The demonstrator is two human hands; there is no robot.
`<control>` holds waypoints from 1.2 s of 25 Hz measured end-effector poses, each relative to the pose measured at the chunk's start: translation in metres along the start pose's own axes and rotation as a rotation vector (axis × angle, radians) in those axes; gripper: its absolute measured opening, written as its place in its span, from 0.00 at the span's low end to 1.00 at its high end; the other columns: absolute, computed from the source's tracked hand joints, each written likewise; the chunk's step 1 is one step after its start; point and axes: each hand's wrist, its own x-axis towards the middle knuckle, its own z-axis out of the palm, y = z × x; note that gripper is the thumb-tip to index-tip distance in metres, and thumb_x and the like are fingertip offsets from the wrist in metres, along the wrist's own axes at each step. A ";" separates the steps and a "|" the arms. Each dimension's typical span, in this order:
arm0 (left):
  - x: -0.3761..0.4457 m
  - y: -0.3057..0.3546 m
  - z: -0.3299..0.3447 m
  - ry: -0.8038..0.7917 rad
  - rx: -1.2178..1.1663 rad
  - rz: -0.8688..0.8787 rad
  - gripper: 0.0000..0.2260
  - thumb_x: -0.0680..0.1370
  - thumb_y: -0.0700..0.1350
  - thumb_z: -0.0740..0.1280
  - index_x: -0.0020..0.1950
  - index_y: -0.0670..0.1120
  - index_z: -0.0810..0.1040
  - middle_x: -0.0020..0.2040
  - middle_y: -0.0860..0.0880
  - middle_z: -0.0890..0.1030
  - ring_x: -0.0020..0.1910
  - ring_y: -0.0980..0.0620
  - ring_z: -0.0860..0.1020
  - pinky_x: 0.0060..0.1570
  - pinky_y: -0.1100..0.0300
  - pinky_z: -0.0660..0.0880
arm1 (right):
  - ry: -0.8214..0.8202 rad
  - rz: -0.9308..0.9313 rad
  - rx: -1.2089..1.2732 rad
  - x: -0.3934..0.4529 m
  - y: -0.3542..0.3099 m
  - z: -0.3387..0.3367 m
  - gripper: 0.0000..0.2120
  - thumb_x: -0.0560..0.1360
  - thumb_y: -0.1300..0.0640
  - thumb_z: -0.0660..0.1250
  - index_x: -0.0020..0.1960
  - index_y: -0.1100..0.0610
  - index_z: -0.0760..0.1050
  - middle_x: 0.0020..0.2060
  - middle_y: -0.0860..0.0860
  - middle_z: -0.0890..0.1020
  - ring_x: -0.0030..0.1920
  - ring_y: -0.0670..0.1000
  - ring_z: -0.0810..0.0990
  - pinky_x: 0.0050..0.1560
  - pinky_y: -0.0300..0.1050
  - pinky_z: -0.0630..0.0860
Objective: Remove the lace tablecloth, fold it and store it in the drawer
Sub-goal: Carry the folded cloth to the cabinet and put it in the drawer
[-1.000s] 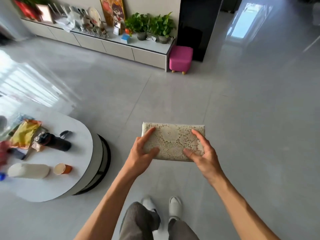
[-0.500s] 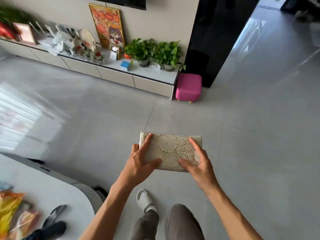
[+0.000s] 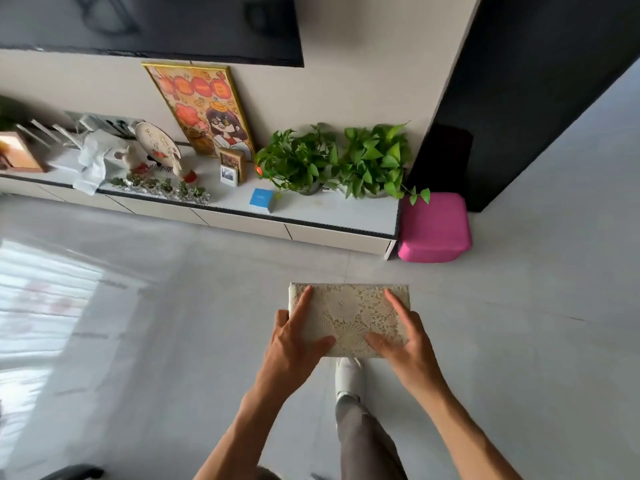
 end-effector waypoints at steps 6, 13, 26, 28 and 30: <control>0.210 -0.127 0.046 -0.068 -0.474 -0.402 0.46 0.62 0.46 0.81 0.76 0.49 0.63 0.59 0.46 0.81 0.53 0.46 0.81 0.51 0.53 0.79 | 0.025 0.124 0.029 0.188 0.119 0.071 0.36 0.68 0.43 0.76 0.71 0.31 0.62 0.63 0.37 0.70 0.61 0.24 0.67 0.55 0.20 0.66; 0.408 -0.347 0.112 -0.397 -0.691 -0.558 0.21 0.65 0.43 0.77 0.55 0.38 0.82 0.54 0.38 0.84 0.52 0.40 0.84 0.46 0.52 0.81 | 0.112 0.180 0.012 0.352 0.324 0.175 0.27 0.72 0.48 0.75 0.67 0.35 0.70 0.65 0.45 0.75 0.63 0.44 0.75 0.60 0.40 0.73; 0.536 -0.488 0.084 -0.563 -0.453 -0.245 0.21 0.62 0.46 0.77 0.52 0.38 0.84 0.53 0.36 0.84 0.50 0.37 0.83 0.42 0.53 0.81 | 0.266 0.234 1.602 0.596 0.449 0.237 0.48 0.70 0.23 0.51 0.80 0.51 0.47 0.80 0.52 0.55 0.79 0.57 0.52 0.76 0.64 0.50; 0.533 -0.488 0.076 -0.574 -0.455 -0.224 0.21 0.63 0.46 0.76 0.53 0.38 0.83 0.54 0.35 0.84 0.51 0.36 0.83 0.44 0.52 0.81 | 0.273 0.273 1.531 0.604 0.449 0.241 0.49 0.69 0.22 0.49 0.80 0.50 0.48 0.80 0.51 0.55 0.79 0.55 0.53 0.75 0.65 0.49; 0.529 -0.486 0.070 -0.587 -0.475 -0.208 0.21 0.64 0.46 0.76 0.54 0.37 0.83 0.55 0.35 0.83 0.52 0.35 0.82 0.45 0.51 0.81 | 0.273 0.306 1.450 0.607 0.447 0.241 0.49 0.68 0.21 0.50 0.80 0.50 0.50 0.79 0.50 0.56 0.78 0.53 0.58 0.74 0.63 0.52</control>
